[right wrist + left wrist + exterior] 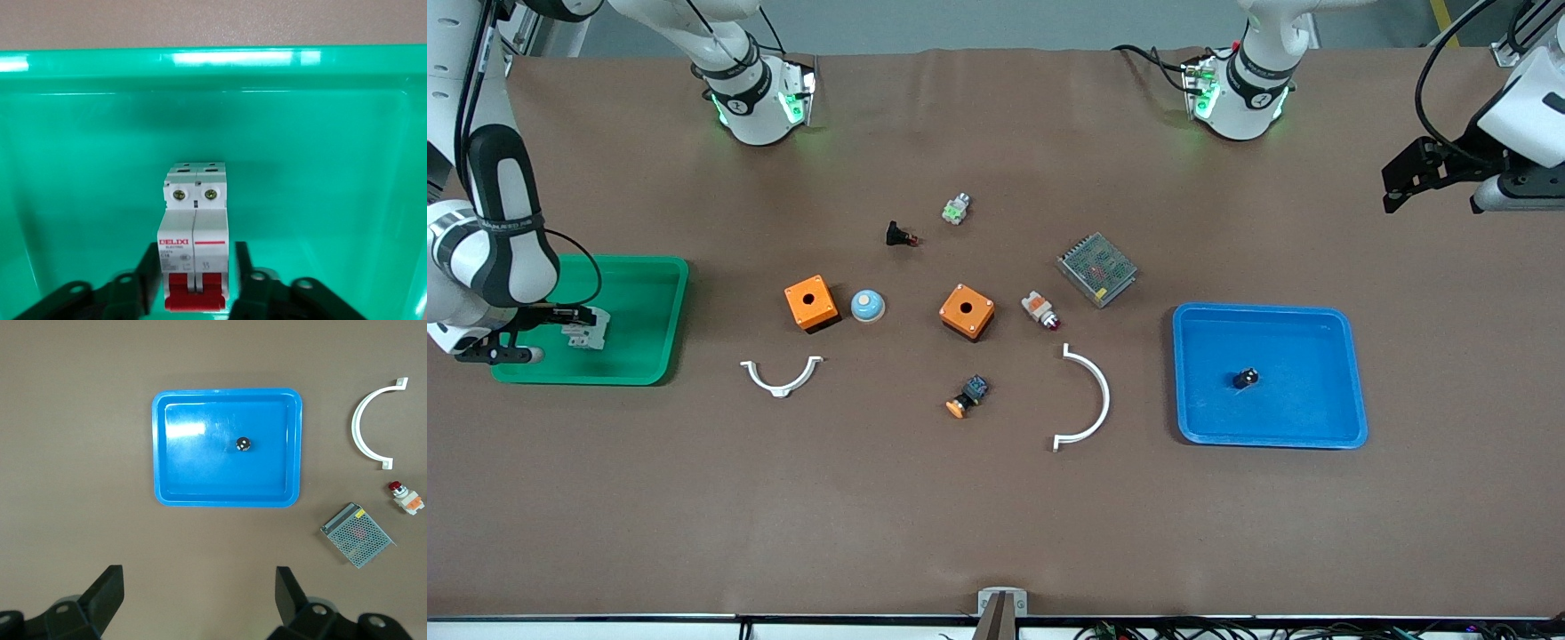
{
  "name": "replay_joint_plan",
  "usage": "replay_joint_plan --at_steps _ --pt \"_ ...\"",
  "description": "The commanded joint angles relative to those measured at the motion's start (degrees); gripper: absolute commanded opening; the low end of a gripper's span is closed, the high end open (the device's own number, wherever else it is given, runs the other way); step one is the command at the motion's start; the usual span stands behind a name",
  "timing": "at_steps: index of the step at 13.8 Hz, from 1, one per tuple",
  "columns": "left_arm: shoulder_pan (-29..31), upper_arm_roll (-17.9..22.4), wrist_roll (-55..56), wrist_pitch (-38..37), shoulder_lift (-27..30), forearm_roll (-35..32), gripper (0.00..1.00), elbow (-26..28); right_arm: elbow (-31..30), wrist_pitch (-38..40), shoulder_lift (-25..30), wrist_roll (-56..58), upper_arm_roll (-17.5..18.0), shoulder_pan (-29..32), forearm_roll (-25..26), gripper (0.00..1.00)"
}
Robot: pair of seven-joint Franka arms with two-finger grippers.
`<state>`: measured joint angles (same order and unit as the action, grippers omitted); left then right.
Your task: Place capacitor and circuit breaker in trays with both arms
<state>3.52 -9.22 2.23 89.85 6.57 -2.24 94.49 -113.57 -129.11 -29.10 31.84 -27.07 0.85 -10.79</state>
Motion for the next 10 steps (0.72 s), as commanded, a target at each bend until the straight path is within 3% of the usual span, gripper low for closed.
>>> replay_joint_plan --at_steps 1,4,7,10 --pt "1.1 -0.7 -1.3 -0.8 0.1 0.7 1.00 -0.4 -1.3 2.5 6.5 0.2 -0.2 -0.7 -1.3 1.00" --pt "1.3 -0.6 -1.4 -0.8 -1.4 0.8 1.00 -2.1 0.6 11.0 14.4 -8.7 -0.4 -6.2 -0.2 1.00" --pt "1.1 -0.6 -1.3 -0.9 -2.4 0.8 1.00 -3.0 1.8 18.6 23.0 -24.1 0.3 -13.8 9.2 1.00" --pt "1.1 -0.6 -1.2 -0.6 -3.3 1.5 1.00 -3.3 12.0 33.2 25.6 -29.0 0.4 -18.5 9.5 1.00"
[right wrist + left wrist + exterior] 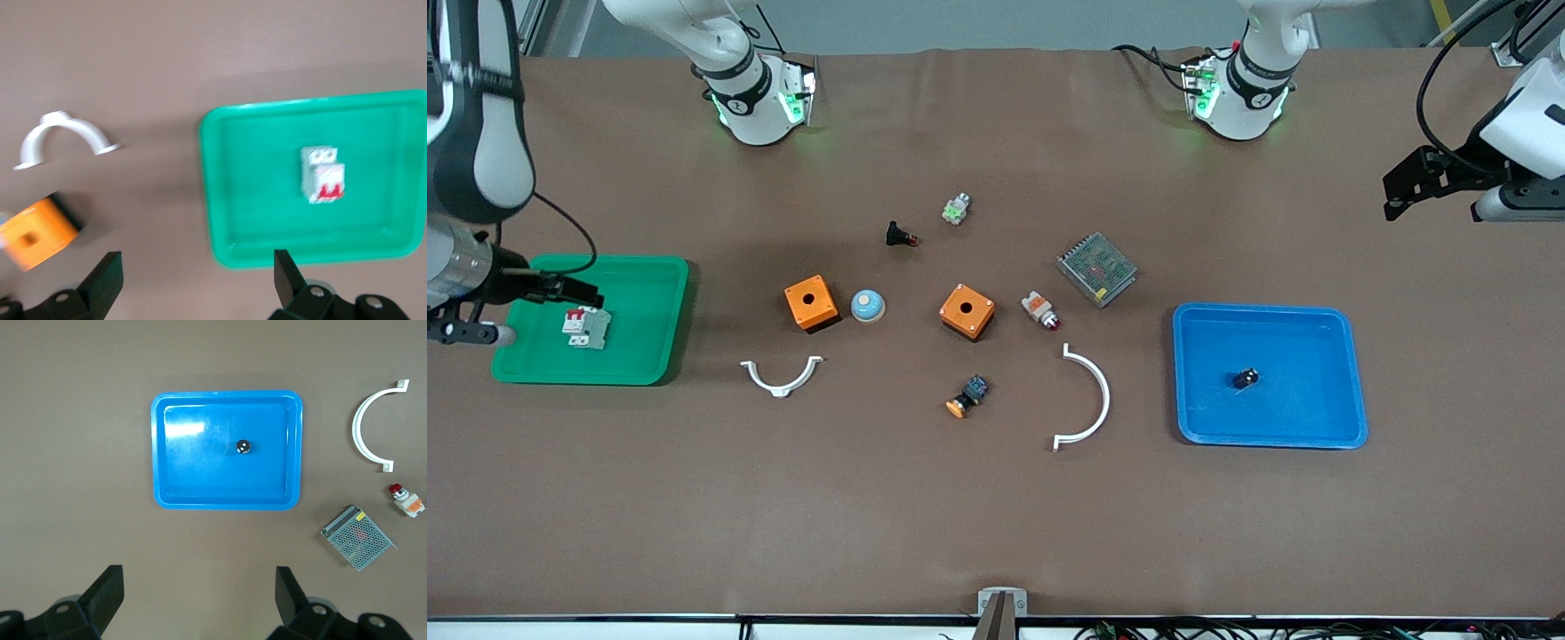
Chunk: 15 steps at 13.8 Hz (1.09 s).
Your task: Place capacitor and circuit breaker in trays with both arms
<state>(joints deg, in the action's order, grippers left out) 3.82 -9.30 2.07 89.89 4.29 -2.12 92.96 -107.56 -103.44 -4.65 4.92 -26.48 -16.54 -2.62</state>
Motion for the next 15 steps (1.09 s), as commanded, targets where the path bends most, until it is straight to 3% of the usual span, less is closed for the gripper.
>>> replay_joint_plan --at_steps 1,6,15 --pt "1.0 -0.5 -1.0 -0.2 -1.1 2.0 1.00 -1.7 10.8 11.5 0.9 -2.0 0.3 -1.4 1.3 1.00" --pt "0.9 -0.5 0.0 0.3 -1.3 3.1 1.00 -1.7 23.5 18.1 0.4 -1.7 0.2 -1.3 -0.1 1.00" --pt "0.9 -0.6 -0.5 0.0 -1.0 2.9 1.00 -2.6 26.3 19.0 0.4 -1.7 0.4 -2.2 -0.2 1.00"
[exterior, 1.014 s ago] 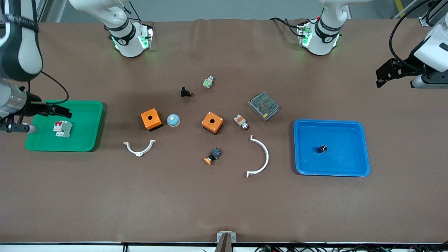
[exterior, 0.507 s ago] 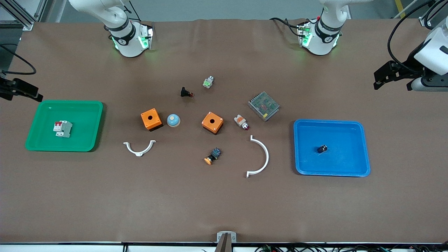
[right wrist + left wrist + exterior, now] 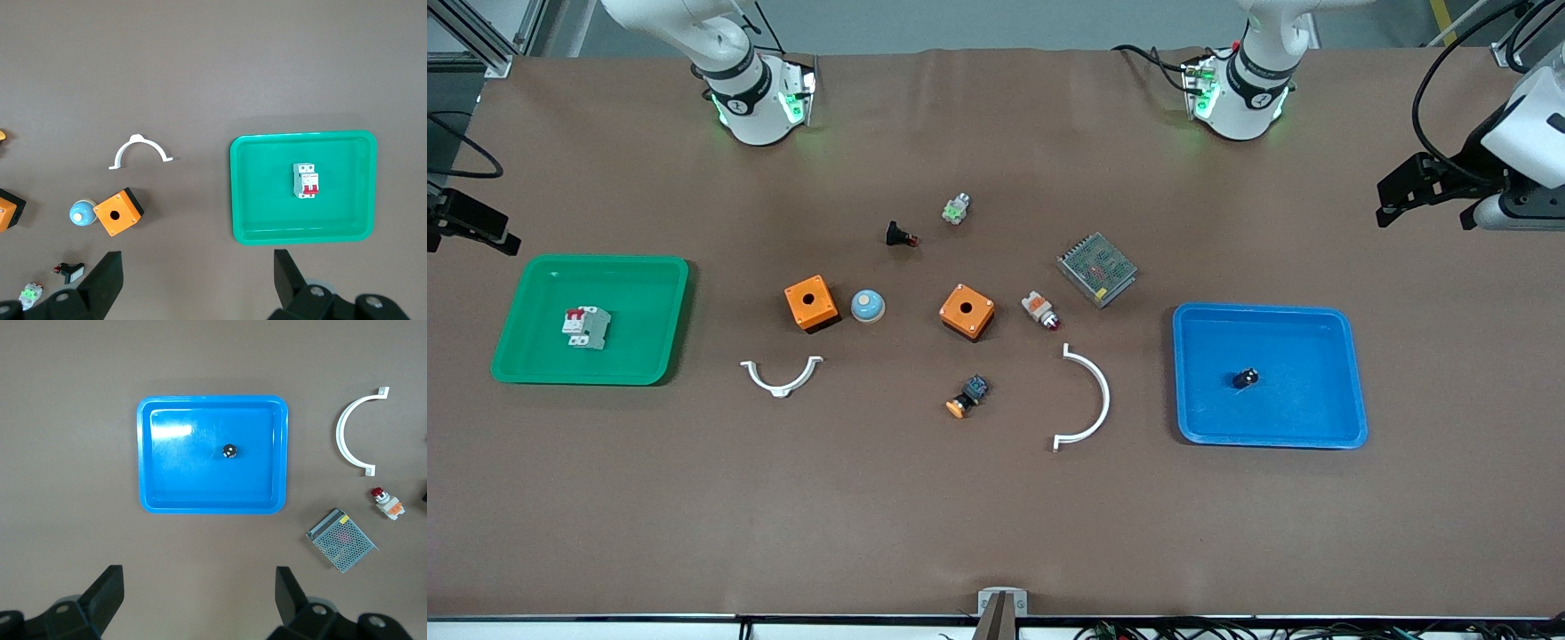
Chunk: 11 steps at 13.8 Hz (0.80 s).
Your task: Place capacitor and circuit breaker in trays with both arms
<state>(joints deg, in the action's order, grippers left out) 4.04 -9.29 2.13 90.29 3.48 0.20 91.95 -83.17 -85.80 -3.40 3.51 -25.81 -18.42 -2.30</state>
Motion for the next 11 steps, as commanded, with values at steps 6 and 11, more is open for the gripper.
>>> replay_joint_plan --at_steps 6,11 --pt "0.4 -0.6 -0.7 -0.4 -0.5 0.4 1.00 -1.8 2.7 1.3 -0.9 -0.2 8.9 9.6 -0.5 1.00" --pt "0.3 -0.6 -0.5 -0.5 -0.6 0.8 1.00 -1.7 3.2 1.2 -0.9 -0.2 20.0 20.1 -0.4 1.00"
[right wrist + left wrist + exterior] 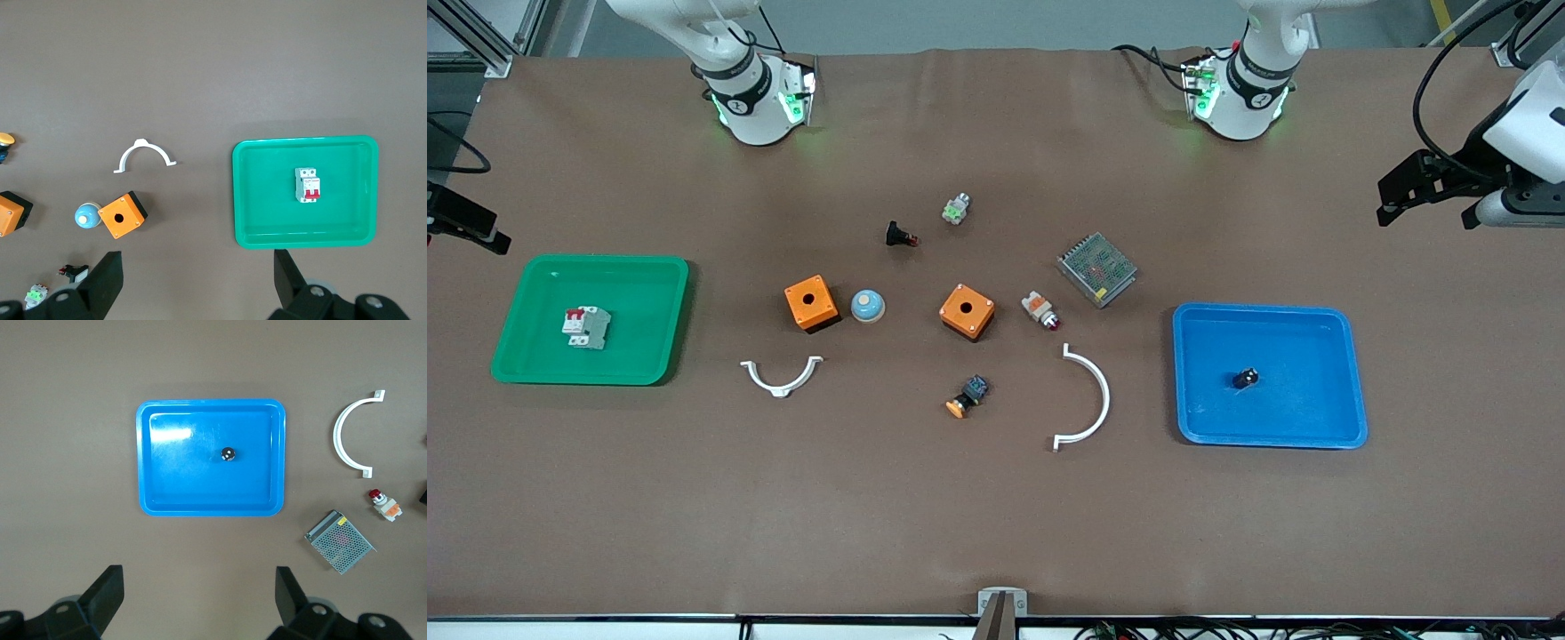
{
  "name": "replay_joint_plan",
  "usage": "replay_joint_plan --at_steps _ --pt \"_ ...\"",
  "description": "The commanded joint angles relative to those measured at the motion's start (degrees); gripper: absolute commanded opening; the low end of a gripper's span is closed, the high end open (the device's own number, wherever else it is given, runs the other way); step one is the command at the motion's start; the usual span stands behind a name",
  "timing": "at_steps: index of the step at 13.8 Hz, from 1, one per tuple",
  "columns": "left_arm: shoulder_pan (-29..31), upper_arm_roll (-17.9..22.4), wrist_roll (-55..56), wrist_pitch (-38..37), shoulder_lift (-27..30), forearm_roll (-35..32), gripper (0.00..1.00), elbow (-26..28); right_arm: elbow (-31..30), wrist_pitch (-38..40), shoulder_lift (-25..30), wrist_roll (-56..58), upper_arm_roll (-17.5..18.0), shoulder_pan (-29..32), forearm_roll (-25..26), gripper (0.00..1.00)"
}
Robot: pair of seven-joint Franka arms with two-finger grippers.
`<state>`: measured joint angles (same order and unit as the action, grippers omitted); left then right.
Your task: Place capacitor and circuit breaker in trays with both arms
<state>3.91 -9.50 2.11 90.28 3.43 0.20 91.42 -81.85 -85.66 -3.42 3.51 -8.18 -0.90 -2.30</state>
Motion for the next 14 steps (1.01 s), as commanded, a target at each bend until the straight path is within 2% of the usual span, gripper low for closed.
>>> replay_joint_plan --at_steps 1,14 --pt "0.6 -0.4 -0.7 -0.6 -0.5 0.8 1.00 -1.2 1.9 1.0 -0.9 -0.2 2.4 2.2 -0.3 1.00" --pt "0.6 -0.4 4.0 -2.6 -0.4 0.2 1.00 -1.2 2.2 0.3 -0.9 -0.1 2.2 2.4 0.5 1.00"
